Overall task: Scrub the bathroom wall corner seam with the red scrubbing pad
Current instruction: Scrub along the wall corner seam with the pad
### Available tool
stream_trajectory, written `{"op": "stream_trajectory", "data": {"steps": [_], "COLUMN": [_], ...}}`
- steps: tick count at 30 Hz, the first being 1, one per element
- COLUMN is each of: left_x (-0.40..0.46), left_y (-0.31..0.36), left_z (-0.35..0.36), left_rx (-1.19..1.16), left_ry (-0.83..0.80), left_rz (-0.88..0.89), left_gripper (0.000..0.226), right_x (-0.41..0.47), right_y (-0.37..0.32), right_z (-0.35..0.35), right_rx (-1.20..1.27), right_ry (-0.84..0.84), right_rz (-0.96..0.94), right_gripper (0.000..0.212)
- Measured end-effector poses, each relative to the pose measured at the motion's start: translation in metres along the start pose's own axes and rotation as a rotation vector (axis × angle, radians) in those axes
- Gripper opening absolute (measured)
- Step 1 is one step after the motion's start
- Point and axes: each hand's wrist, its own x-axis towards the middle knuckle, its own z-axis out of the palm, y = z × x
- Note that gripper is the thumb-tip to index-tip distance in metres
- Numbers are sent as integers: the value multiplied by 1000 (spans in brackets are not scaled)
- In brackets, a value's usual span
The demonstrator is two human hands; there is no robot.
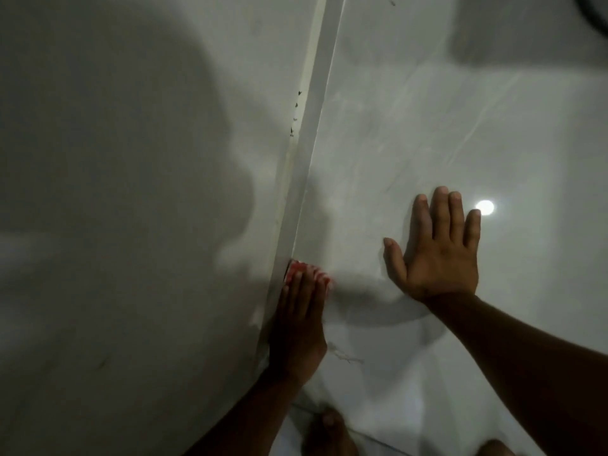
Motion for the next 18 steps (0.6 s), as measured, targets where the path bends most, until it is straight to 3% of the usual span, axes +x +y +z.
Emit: {"op": "stream_trajectory", "data": {"steps": [5, 10, 15, 18], "left_x": [92, 200, 133, 78], "left_y": [7, 11, -3, -9], "left_z": [-15, -30, -19, -8], "left_rx": [-48, -86, -57, -71], "left_ry": [137, 132, 50, 62], "left_rz": [27, 20, 138, 108], "left_gripper": [52, 73, 67, 65], "right_x": [1, 1, 2, 1], "right_y": [-2, 0, -1, 1], "right_z": [-4, -4, -7, -6], "right_rx": [18, 11, 28, 33], "right_ry": [-40, -76, -97, -93], "right_rz": [-5, -3, -5, -15], "right_gripper": [90, 90, 91, 91]}}
